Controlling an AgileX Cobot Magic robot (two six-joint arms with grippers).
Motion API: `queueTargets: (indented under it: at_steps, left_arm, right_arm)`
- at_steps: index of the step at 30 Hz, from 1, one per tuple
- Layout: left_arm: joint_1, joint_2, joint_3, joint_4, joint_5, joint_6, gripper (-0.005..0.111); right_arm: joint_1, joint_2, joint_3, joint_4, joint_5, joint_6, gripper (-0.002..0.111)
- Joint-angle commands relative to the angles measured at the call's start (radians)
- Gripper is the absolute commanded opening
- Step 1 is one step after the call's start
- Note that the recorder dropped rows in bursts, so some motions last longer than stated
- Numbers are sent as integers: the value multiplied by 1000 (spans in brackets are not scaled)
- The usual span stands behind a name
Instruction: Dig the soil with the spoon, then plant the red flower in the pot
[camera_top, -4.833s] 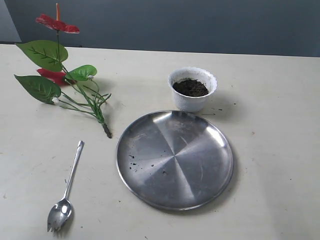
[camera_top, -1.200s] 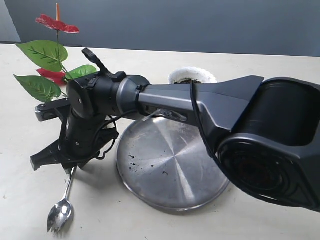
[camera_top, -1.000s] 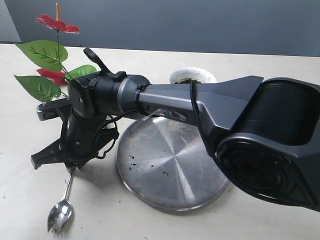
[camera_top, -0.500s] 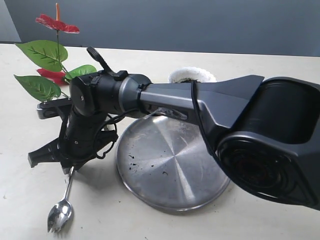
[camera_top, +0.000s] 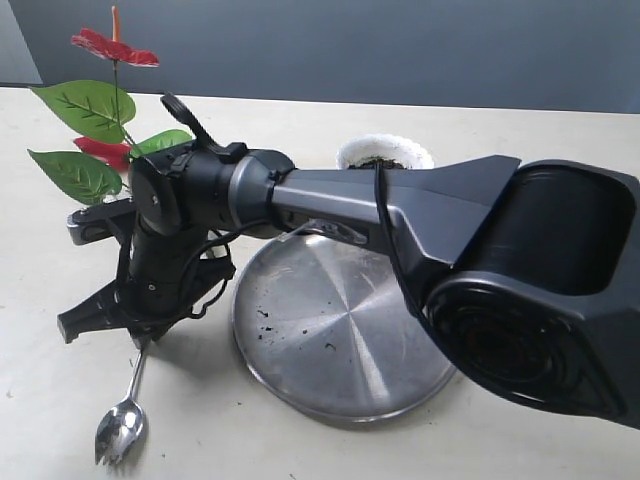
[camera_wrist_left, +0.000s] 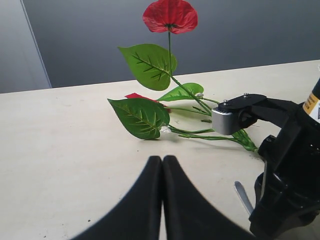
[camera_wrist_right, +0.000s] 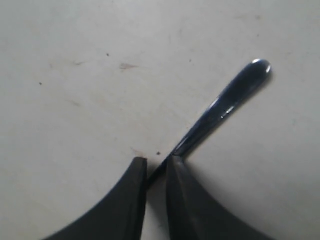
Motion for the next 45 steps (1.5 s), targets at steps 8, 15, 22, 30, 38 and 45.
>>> queueTargets:
  at_steps: [8, 15, 22, 30, 38, 45]
  left_arm:
    - [-5, -1, -2, 0, -14, -4, 1]
    - [-5, -1, -2, 0, -14, -4, 1]
    - [-5, -1, -2, 0, -14, -4, 1]
    - [-5, -1, -2, 0, -14, -4, 1]
    - [-5, -1, -2, 0, -14, -4, 1]
    - [-5, -1, -2, 0, -14, -4, 1]
  right_arm:
    - [15, 36, -44, -14, 92, -5, 16]
    - [15, 36, -44, 7, 107, -5, -1]
    - [15, 18, -48, 7, 118, -7, -1]
    - [15, -15, -116, -33, 141, -7, -1]
    - [15, -15, -154, -60, 110, -5, -1]
    - [5, -15, -154, -91, 110, -1, 11]
